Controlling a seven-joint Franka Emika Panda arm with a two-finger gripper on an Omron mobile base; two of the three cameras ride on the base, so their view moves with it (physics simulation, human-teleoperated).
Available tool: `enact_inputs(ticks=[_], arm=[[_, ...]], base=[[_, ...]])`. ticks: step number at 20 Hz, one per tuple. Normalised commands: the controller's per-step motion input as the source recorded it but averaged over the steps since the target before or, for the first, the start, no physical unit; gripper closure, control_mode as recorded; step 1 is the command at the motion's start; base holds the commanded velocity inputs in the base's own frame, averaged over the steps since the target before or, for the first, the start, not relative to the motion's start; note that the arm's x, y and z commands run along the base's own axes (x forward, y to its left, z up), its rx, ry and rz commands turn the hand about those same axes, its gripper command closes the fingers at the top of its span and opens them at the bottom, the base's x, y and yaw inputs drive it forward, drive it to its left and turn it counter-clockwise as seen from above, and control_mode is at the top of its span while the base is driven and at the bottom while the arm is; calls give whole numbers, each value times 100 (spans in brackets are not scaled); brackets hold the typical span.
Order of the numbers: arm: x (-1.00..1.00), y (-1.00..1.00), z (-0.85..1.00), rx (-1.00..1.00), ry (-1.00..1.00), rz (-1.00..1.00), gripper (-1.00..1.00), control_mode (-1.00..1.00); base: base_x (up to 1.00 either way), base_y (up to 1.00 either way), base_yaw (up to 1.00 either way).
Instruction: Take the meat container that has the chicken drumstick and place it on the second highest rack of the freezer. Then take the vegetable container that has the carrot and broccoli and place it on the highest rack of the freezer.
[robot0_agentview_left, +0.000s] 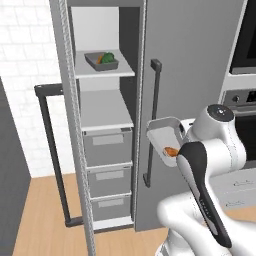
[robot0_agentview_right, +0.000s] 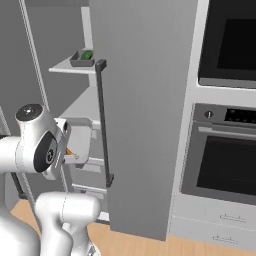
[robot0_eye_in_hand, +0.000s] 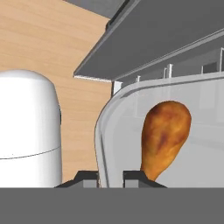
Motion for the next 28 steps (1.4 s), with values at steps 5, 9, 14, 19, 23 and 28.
enact_inputs(ticks=[5, 9, 14, 19, 23, 28], arm=[[0, 0, 0, 0, 0, 0, 100, 100], [0, 0, 0, 0, 0, 0, 100, 100], [0, 0, 0, 0, 0, 0, 100, 100], [0, 0, 0, 0, 0, 0, 100, 100], [0, 0, 0, 0, 0, 0, 100, 100], [0, 0, 0, 0, 0, 0, 100, 100]], base=[[18, 31, 4], [34, 40, 0], [44, 32, 0], [40, 22, 0], [30, 42, 0], [23, 38, 0]])
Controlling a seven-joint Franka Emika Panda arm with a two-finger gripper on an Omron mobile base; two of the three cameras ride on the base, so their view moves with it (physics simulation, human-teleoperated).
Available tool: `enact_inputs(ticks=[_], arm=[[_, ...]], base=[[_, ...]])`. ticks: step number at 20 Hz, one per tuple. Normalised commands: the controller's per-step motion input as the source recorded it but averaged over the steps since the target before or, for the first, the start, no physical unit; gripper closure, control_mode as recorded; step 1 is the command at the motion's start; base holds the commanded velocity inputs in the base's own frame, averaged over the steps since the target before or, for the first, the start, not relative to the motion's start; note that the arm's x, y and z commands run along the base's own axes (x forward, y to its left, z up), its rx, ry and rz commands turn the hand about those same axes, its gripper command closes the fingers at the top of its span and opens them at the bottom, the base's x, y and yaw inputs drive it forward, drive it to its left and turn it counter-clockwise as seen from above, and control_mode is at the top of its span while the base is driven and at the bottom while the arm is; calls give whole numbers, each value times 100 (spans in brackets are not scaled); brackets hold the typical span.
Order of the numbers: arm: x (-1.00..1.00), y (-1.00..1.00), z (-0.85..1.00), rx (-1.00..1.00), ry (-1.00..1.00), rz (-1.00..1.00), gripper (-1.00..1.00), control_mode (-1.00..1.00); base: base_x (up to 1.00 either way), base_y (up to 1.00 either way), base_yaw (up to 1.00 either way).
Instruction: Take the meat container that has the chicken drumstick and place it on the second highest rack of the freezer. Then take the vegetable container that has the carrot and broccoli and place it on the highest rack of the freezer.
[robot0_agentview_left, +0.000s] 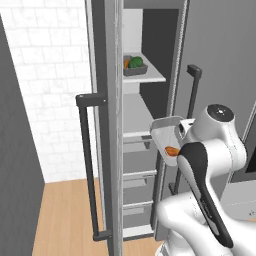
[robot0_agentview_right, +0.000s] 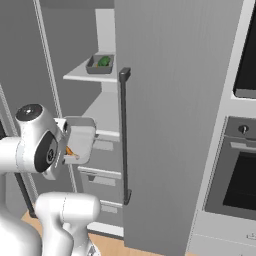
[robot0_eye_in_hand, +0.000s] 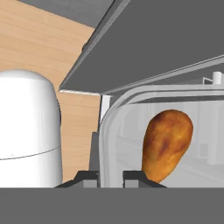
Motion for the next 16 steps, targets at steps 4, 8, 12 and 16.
enact_inputs(ticks=[4, 8, 12, 16], arm=[[0, 0, 0, 0, 0, 0, 100, 100], [29, 0, 0, 0, 0, 0, 100, -100], [57, 8, -8, 0, 2, 0, 100, -100], [58, 33, -14, -2, 9, 0, 100, -100]], base=[[21, 10, 0], [7, 0, 0], [0, 0, 0], [0, 0, 0]])
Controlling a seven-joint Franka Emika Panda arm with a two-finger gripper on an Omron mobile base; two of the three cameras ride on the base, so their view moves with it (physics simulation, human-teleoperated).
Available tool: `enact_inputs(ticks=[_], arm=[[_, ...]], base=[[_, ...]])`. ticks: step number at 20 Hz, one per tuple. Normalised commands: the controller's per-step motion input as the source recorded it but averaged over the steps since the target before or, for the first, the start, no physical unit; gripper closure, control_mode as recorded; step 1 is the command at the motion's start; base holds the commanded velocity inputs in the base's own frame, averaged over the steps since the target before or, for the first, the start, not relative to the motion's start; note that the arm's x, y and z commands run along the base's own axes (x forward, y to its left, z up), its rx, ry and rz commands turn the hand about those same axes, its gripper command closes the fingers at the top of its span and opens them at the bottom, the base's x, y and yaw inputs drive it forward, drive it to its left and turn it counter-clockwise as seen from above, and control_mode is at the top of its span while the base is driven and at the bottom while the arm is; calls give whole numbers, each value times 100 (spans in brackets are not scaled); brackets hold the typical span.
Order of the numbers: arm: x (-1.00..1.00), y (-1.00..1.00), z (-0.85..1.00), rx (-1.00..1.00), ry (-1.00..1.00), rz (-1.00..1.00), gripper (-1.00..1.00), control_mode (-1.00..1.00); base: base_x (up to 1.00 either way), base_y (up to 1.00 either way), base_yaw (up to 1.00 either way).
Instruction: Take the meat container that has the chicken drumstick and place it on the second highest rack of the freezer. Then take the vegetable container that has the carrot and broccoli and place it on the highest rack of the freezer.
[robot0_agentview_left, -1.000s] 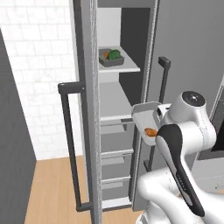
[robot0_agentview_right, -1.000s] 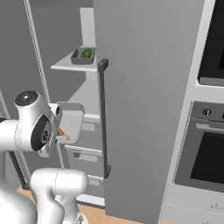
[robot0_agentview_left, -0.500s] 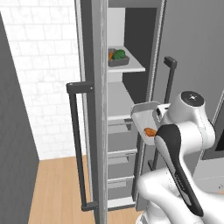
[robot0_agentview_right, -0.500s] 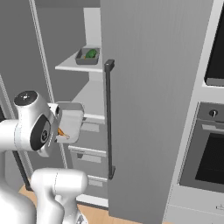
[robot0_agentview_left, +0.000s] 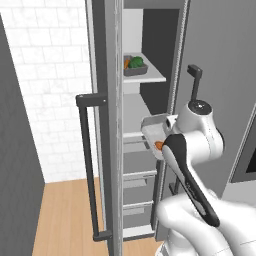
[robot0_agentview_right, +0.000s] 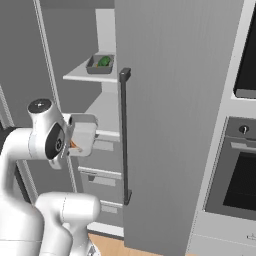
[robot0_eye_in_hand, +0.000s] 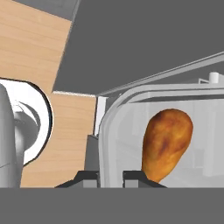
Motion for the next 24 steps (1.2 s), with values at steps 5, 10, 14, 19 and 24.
enact_inputs(ticks=[5, 10, 14, 19, 24], arm=[[57, 9, -5, 0, 6, 0, 100, -100], [60, 0, -9, 0, 0, 0, 100, -100], [52, 0, -20, 0, 0, 0, 100, -100], [48, 0, -33, 0, -5, 0, 100, -100], [57, 0, -10, 0, 0, 0, 100, -100]], base=[[0, 0, 0], [0, 0, 0], [0, 0, 0], [0, 0, 0], [0, 0, 0]])
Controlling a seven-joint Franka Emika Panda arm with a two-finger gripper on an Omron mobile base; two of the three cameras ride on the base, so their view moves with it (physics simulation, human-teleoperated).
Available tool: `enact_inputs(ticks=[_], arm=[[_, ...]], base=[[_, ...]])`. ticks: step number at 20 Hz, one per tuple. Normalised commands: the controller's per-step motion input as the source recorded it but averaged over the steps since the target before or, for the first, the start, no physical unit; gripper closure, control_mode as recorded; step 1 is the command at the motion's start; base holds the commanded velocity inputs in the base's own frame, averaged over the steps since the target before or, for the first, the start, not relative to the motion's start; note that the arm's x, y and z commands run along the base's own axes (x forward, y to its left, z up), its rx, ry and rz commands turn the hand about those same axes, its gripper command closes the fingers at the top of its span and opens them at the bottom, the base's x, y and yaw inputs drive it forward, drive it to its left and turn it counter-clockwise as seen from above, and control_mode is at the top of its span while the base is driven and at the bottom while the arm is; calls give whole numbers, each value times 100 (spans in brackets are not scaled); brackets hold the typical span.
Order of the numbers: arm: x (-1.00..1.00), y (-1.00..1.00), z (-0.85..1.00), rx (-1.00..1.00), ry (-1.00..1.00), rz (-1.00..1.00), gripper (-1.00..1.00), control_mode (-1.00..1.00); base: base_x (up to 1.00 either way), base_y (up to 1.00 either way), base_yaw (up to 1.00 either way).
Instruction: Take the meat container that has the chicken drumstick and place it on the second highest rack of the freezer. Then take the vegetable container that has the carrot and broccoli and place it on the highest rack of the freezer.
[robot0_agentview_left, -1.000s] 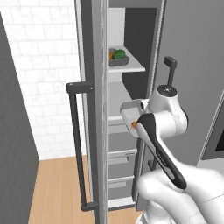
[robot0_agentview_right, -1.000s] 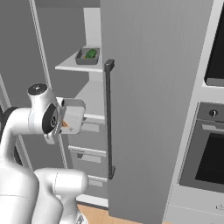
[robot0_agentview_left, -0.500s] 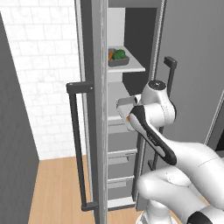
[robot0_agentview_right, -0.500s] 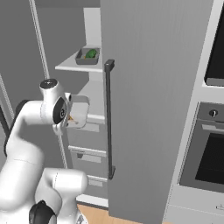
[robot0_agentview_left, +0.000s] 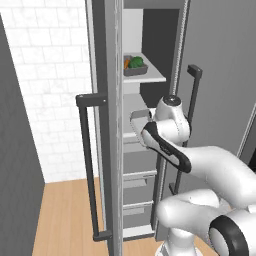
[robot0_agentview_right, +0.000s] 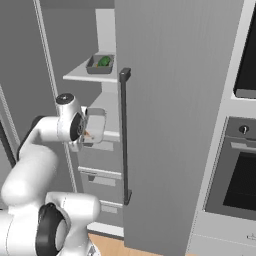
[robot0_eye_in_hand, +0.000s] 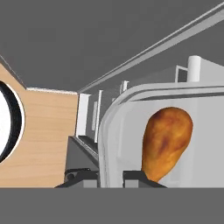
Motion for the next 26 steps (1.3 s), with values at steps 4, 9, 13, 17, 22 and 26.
enact_inputs(ticks=[4, 9, 13, 17, 22, 26], arm=[[52, 0, 0, 0, 0, 0, 100, -100], [46, 1, 0, 0, 0, 0, 100, -100], [47, 0, -12, 0, 0, -2, 100, -100], [51, 0, -16, 0, 0, -2, 100, -100], [56, 0, -13, 0, 0, -2, 100, -100], [57, 0, -15, 0, 0, -2, 100, -100]], base=[[0, 0, 0], [0, 0, 0], [0, 0, 0], [0, 0, 0], [0, 0, 0], [0, 0, 0]])
